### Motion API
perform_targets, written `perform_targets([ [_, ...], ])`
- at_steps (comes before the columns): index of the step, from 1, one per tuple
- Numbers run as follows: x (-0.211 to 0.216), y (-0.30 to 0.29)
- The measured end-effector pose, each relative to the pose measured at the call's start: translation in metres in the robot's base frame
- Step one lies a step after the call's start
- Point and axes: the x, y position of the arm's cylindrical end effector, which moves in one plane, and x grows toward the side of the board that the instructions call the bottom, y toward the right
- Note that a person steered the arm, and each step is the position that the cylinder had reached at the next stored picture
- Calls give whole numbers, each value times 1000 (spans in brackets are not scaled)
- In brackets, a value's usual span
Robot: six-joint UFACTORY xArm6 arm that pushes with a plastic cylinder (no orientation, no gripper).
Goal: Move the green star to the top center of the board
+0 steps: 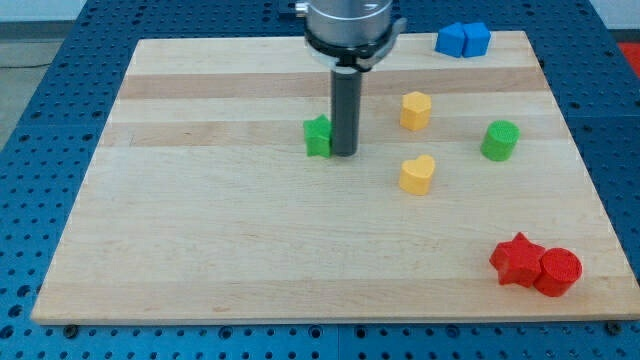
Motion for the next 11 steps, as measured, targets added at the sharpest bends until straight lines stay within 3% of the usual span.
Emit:
perform_targets([
  [3,-8,-64],
  [7,-119,-69],
  [9,-149,-69],
  [11,-152,-69],
])
